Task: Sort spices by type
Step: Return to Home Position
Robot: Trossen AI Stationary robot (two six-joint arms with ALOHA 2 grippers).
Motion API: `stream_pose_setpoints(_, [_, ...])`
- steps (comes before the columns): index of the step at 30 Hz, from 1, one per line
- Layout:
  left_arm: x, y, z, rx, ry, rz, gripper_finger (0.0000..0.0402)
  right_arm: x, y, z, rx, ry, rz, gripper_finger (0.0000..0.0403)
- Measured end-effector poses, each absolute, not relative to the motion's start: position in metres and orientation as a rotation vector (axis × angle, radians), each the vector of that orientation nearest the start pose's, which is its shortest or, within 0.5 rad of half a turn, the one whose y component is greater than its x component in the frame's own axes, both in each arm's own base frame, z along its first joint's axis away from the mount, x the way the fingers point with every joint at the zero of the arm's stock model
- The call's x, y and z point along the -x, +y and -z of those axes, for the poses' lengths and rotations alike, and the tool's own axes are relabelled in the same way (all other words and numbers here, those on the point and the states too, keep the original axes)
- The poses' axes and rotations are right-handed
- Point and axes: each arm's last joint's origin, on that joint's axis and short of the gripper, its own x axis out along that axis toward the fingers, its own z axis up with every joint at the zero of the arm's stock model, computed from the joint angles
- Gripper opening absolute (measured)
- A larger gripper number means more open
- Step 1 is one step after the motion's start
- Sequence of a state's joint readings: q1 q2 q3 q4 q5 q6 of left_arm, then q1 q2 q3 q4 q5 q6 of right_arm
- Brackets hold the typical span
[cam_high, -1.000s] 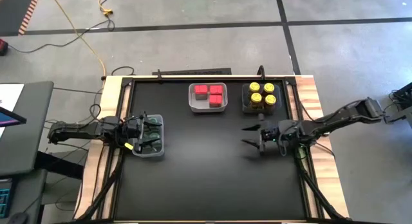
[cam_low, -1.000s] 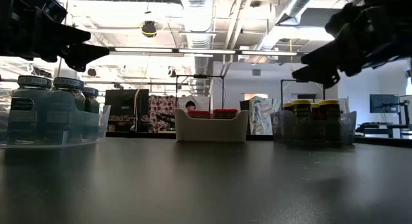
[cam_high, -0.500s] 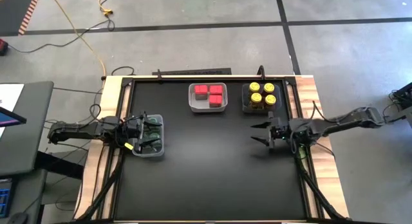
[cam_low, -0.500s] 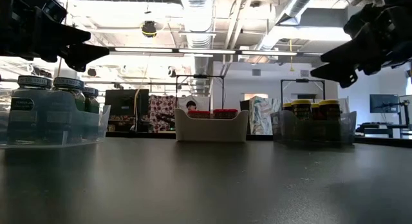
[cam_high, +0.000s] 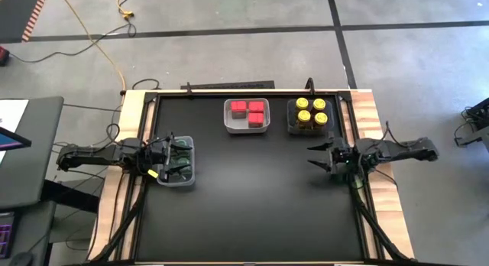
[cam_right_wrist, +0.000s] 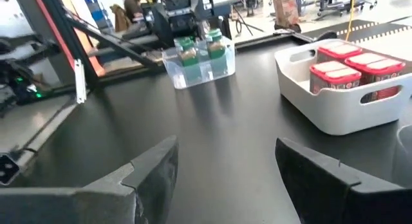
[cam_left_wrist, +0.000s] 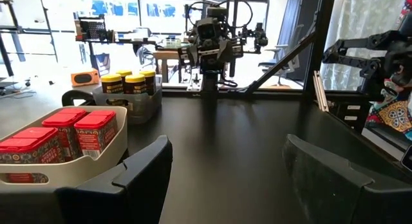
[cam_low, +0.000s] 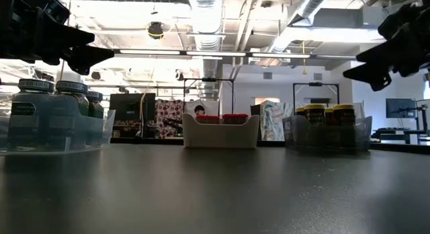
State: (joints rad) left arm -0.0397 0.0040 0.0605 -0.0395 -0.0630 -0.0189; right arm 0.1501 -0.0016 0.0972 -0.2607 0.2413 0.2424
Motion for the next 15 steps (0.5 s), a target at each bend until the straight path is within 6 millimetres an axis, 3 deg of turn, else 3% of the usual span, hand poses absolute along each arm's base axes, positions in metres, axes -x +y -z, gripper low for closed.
stream_pose_setpoints(15, [-0.0941, -0.0020, -0.1795, 0.020, -0.014, -0.022, 0.0281, -0.0864, 0.0053, -0.1685, -0.193, 0.213, 0.127, 0.0285])
